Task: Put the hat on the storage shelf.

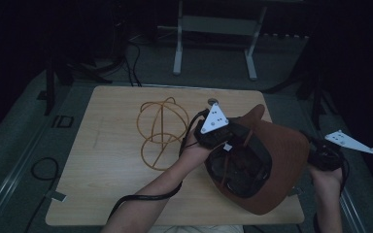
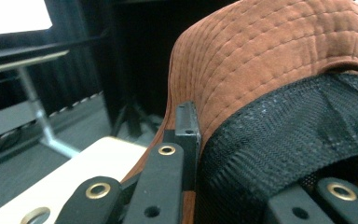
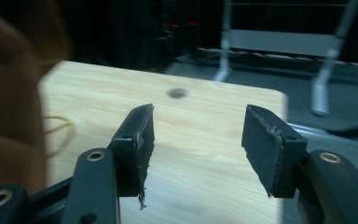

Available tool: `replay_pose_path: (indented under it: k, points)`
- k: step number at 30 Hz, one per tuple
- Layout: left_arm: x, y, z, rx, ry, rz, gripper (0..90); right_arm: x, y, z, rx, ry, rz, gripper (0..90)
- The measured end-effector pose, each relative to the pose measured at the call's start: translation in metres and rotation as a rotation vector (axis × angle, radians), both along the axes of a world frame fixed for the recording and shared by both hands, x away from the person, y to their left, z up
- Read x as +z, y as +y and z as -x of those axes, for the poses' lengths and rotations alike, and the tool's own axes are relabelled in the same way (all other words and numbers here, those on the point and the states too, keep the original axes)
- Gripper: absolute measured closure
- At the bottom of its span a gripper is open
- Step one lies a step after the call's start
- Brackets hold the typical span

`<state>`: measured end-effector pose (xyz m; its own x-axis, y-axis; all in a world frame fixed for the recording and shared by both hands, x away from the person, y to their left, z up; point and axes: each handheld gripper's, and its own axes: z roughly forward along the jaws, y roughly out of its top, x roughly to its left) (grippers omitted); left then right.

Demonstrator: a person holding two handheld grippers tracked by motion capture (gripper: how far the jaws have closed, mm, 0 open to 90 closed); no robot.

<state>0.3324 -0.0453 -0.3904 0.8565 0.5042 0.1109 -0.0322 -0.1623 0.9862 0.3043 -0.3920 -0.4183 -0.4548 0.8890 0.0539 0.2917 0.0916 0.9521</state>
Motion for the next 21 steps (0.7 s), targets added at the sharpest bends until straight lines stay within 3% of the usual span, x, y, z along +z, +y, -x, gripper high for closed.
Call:
replay_pose_path:
  k: [1,3,11,14,18,21]
  points:
    - [0.000,0.002,0.001,-0.039,-0.011,0.017,86.1,0.001,0.004,0.002,0.026,-0.006,-0.010,43.3]
    - [0.001,0.004,0.003,-0.051,-0.021,0.019,86.1,0.004,0.011,0.005,0.100,-0.025,-0.032,43.8]
    - [0.004,0.012,0.007,-0.172,-0.026,0.122,86.0,0.007,0.051,0.008,0.345,-0.051,-0.042,43.7]
    - [0.006,0.010,0.009,-0.178,-0.027,0.118,86.1,0.006,0.063,0.006,0.415,-0.070,-0.040,43.8]
    - [0.008,0.009,0.010,-0.190,-0.023,0.129,86.1,0.009,0.075,0.006,0.501,-0.096,-0.074,43.8]
    - [0.009,0.008,0.012,-0.197,-0.023,0.129,86.0,0.012,0.082,0.005,0.538,-0.109,-0.071,43.8]
